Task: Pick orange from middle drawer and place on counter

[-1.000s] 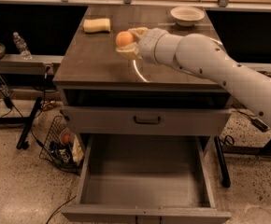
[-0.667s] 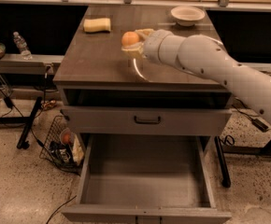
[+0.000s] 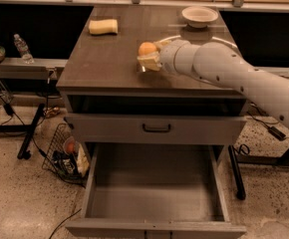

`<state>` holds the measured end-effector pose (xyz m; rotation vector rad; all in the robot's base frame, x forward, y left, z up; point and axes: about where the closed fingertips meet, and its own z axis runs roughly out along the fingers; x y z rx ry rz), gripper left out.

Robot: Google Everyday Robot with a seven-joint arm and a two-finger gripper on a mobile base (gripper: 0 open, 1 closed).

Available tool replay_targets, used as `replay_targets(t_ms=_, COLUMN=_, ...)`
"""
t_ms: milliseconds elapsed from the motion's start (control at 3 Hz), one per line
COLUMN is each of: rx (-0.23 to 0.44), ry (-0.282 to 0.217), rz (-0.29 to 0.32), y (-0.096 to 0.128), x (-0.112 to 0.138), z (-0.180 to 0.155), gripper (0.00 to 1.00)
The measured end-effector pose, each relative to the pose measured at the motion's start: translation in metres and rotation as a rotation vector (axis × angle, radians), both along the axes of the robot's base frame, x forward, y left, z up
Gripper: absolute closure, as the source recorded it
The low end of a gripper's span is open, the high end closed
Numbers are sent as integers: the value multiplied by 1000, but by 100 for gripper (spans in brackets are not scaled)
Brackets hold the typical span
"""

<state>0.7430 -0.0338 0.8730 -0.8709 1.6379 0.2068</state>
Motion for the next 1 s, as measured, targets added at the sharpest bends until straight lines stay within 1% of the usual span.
replay_targets(t_ms=333, rx=5, ry=52, rz=-28, y=-11, x=-5, z=-14, gripper=31)
replay_targets(t_ms=667, rx=-6, ry=77, rz=-38, y=-15, x=-10, z=-18, gripper=8)
replay_targets(t_ms=1000, rx=-15, ry=91, rz=-35, y=-15, x=-13, z=-21, gripper=0)
